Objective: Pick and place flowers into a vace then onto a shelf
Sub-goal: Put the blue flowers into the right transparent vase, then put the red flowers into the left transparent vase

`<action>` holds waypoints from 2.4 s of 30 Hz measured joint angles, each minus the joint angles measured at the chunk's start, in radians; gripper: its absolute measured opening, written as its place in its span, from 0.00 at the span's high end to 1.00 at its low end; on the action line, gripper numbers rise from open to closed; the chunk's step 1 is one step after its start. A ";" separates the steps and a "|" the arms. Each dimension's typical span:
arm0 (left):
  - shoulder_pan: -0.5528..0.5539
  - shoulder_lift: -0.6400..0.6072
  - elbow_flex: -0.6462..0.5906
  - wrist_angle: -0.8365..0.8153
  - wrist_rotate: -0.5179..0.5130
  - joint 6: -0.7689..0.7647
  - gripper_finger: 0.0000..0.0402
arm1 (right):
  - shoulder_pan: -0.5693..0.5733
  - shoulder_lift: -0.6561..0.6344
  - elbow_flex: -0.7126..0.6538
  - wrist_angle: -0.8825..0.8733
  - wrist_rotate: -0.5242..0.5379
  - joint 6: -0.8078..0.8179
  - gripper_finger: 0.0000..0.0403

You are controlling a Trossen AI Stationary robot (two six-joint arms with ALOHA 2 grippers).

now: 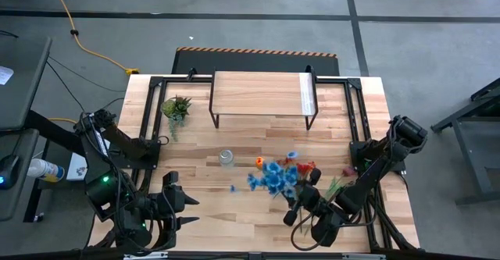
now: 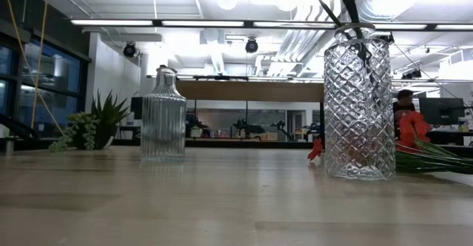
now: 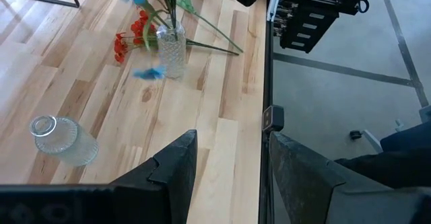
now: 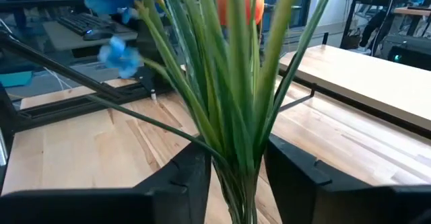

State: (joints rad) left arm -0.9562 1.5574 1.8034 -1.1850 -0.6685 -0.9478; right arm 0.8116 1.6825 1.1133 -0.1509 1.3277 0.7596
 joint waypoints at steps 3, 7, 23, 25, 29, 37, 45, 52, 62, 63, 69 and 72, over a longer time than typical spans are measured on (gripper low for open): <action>0.000 0.000 0.000 0.000 0.000 0.000 0.45 | 0.000 0.000 0.000 0.000 0.000 0.000 0.67; 0.000 0.000 0.000 0.000 0.000 0.000 0.45 | 0.000 0.000 0.000 0.000 -0.022 0.000 0.66; 0.000 0.000 0.000 0.000 0.000 0.000 0.45 | 0.000 -0.001 0.000 -0.005 -0.084 0.002 0.53; 0.000 0.000 0.000 0.000 0.000 0.000 0.45 | 0.000 -0.001 0.000 -0.008 -0.104 0.000 0.51; 0.000 0.000 0.000 -0.005 0.000 0.000 0.45 | 0.001 -0.001 0.000 -0.018 -0.117 0.000 0.49; 0.000 0.000 0.000 -0.015 -0.004 0.000 0.45 | 0.003 -0.041 0.000 -0.109 -0.217 0.061 0.47; 0.000 0.000 0.000 -0.019 -0.004 0.000 0.45 | 0.003 -0.088 0.000 -0.146 -0.334 0.073 0.47; 0.000 0.000 0.000 -0.019 -0.007 0.000 0.45 | 0.003 -0.104 0.000 -0.246 -0.459 0.153 0.47; 0.000 0.000 0.000 -0.019 -0.029 0.000 0.45 | 0.003 -0.113 0.000 -0.287 -0.512 0.210 0.47; 0.000 0.000 0.000 -0.018 -0.030 0.000 0.45 | 0.003 -0.118 0.000 -0.288 -0.521 0.210 0.47; 0.000 0.000 0.000 -0.018 -0.033 0.000 0.45 | 0.003 -0.167 0.000 -0.297 -0.608 0.210 0.48; 0.000 0.000 0.000 -0.018 -0.033 0.000 0.45 | 0.003 -0.196 0.000 -0.303 -0.665 0.210 0.48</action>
State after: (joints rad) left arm -0.9558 1.5574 1.8034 -1.2034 -0.7013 -0.9474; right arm 0.8143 1.4868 1.1130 -0.4542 0.6623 0.9699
